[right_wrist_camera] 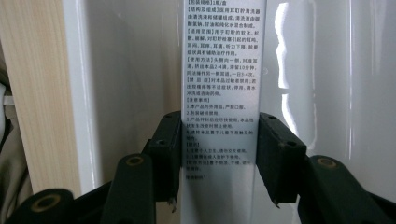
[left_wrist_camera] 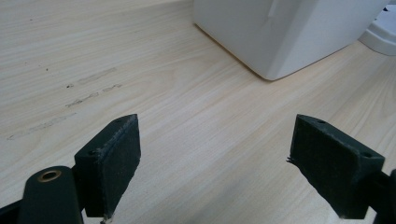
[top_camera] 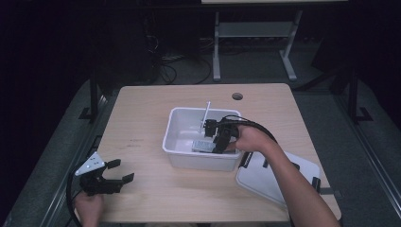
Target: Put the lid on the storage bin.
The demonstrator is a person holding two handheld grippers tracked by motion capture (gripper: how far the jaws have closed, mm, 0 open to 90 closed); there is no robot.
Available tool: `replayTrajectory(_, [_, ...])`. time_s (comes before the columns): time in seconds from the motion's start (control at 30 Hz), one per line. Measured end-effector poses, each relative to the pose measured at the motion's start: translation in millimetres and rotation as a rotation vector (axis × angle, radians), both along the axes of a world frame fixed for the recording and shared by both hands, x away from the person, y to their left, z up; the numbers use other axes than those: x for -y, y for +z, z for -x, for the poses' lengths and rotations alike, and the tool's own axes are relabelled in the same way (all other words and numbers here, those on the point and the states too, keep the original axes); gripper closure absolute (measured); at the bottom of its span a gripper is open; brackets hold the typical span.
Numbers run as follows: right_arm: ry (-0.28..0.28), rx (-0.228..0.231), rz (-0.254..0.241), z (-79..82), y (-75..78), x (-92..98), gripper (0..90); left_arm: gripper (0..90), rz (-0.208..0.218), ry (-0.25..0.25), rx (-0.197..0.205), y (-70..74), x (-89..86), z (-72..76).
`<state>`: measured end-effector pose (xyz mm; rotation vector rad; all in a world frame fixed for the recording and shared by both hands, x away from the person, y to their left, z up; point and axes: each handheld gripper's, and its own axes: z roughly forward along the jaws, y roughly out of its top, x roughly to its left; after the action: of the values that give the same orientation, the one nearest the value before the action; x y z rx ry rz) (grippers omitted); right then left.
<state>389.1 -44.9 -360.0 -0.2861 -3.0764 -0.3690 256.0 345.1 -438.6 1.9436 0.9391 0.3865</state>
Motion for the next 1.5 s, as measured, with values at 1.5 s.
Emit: replayTrajectory(1.5, [-0.076,0.036,-0.089,5.5,55.5,36.5,49.7,15.5,-0.007,-0.003,-0.003,0.3,2.5,-0.3])
